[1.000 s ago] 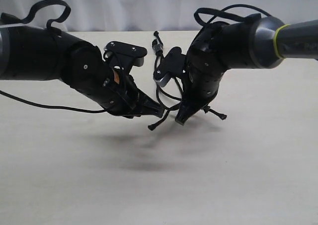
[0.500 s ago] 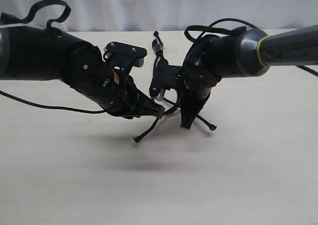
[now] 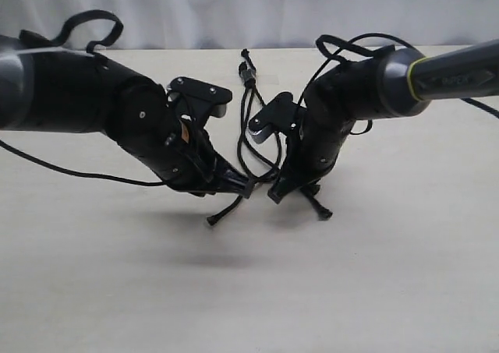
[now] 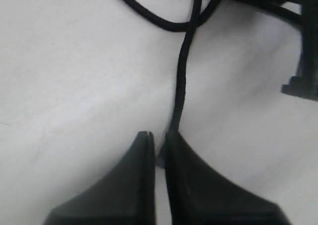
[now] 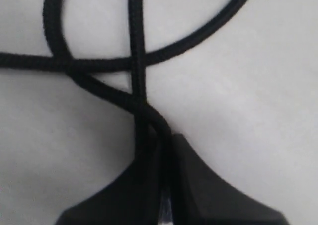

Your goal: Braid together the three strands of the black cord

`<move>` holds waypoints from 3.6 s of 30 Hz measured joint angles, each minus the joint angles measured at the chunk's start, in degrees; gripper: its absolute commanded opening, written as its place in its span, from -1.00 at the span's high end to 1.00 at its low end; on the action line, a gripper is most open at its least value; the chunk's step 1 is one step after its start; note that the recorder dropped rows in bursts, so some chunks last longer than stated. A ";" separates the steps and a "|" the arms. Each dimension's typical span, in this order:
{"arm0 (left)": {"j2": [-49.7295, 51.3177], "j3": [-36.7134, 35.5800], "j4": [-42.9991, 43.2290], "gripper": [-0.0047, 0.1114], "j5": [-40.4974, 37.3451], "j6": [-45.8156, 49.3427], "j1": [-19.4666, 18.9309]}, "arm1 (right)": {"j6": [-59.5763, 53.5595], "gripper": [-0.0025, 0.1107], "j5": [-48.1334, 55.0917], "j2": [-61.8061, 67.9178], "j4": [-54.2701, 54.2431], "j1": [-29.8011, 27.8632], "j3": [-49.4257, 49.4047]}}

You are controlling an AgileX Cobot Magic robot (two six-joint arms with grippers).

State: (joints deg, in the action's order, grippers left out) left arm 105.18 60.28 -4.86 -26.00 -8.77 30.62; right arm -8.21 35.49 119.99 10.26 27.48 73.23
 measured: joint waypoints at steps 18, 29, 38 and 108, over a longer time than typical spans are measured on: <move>10.24 0.12 -12.06 0.79 4.92 4.11 0.00 | -10.86 0.88 12.77 -1.48 -27.61 -0.36 -4.31; 9.35 -0.01 -12.24 0.79 3.79 5.11 0.00 | -9.90 0.14 11.82 -3.47 -28.90 -0.24 -5.40; -0.90 -0.13 -6.79 0.92 -4.66 5.37 -6.47 | -3.27 0.15 16.51 -11.15 -21.14 -4.63 -6.59; -74.62 -35.99 -11.50 0.92 -8.84 23.84 -34.45 | 10.67 0.88 -14.79 -119.67 -13.63 -27.82 -73.04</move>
State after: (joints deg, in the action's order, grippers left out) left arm 30.57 24.29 -16.35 -34.84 15.07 -3.83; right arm 2.46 20.70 0.32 -3.37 -0.33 0.18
